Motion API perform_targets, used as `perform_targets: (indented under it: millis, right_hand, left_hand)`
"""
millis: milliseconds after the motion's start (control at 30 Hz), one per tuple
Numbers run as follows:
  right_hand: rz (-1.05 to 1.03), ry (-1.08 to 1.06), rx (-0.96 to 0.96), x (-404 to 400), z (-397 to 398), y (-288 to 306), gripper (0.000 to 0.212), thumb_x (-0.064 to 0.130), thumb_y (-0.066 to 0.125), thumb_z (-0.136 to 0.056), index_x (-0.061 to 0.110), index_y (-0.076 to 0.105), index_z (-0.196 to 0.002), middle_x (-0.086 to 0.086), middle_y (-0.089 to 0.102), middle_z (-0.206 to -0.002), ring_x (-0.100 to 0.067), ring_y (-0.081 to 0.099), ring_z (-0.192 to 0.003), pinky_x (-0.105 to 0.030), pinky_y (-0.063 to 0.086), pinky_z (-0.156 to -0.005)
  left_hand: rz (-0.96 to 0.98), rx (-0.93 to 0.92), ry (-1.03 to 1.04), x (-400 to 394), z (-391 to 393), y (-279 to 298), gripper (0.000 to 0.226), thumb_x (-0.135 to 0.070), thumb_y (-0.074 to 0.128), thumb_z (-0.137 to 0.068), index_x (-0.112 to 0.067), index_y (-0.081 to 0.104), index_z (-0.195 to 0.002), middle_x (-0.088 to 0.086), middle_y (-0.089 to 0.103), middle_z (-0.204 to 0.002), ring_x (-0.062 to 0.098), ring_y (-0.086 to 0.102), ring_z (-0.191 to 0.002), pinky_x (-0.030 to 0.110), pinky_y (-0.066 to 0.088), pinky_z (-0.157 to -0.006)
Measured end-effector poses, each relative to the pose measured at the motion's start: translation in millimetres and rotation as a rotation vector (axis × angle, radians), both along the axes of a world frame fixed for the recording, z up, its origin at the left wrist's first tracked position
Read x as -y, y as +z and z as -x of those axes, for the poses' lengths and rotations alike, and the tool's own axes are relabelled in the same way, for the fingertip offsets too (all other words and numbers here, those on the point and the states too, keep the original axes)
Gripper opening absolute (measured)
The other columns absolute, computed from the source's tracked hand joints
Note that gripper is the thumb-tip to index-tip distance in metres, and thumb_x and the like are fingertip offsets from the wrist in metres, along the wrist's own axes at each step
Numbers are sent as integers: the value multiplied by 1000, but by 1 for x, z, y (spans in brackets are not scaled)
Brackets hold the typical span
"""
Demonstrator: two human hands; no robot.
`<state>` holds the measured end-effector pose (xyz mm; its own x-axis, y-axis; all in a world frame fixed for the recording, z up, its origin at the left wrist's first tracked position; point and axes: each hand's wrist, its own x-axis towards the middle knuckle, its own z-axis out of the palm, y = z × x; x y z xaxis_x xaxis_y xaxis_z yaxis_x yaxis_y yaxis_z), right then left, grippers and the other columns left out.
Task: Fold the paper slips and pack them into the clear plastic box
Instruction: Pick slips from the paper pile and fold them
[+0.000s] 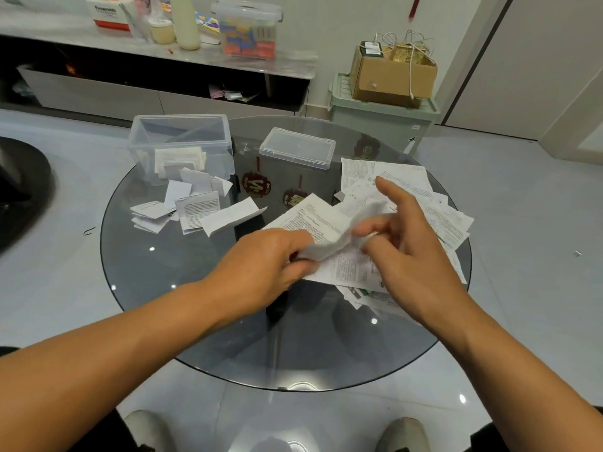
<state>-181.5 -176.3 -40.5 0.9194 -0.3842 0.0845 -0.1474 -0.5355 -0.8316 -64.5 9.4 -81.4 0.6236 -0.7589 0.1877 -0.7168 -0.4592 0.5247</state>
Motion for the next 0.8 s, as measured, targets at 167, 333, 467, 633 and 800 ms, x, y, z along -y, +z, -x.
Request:
perform_targets:
  millis: [167,333,467,633,800]
  right_hand:
    - [208,127,-239,26,2,-1,88,17,78,-82,56,33,-146,22,50,-136,-4,51,-116,-36,48,-102]
    - [44,102,-205,22,-6,-14,72,41,90,-72,46,55,-135,21,63,-122,-2,59,-111,-34,50,-97]
    - [79,-1,-236,12,-10,-27,69,39,87,-74,41,50,-132,23,62,-114,-6,61,-104,-28,49,-84]
    - [228,-109,-307,11,-9,-28,96,53,79,-76,50,18,-150,6,62,-129,-26,63,-114,-53,52,-97]
    - [169,-155,-271,20,-5,-23,71,54,68,-89,44,31,-149,7,68,-85,-18,69,-86,-47,58,-81]
  left_hand:
    - [2,-260,-117,-19,-4,6,9,-31,71,-92,-23,68,-90,-7,69,-90,13,65,-85,42,53,-77]
    - [153,-448,-85,-25,-2,6,23,-24,76,-90,-38,66,-106,-17,71,-96,6,68,-88,23,55,-78]
    - [251,-449,65,-17,-1,-3,76,-18,83,-83,-49,41,-137,-22,66,-98,8,66,-77,23,54,-75]
    - [27,-37,151,-14,-3,-1,99,-35,87,-77,-49,24,-152,-16,37,-135,5,51,-106,26,47,-93]
    - [-136,200,-74,-15,-7,-3,46,-54,65,-91,-35,63,-132,-14,55,-134,14,45,-115,38,42,-99]
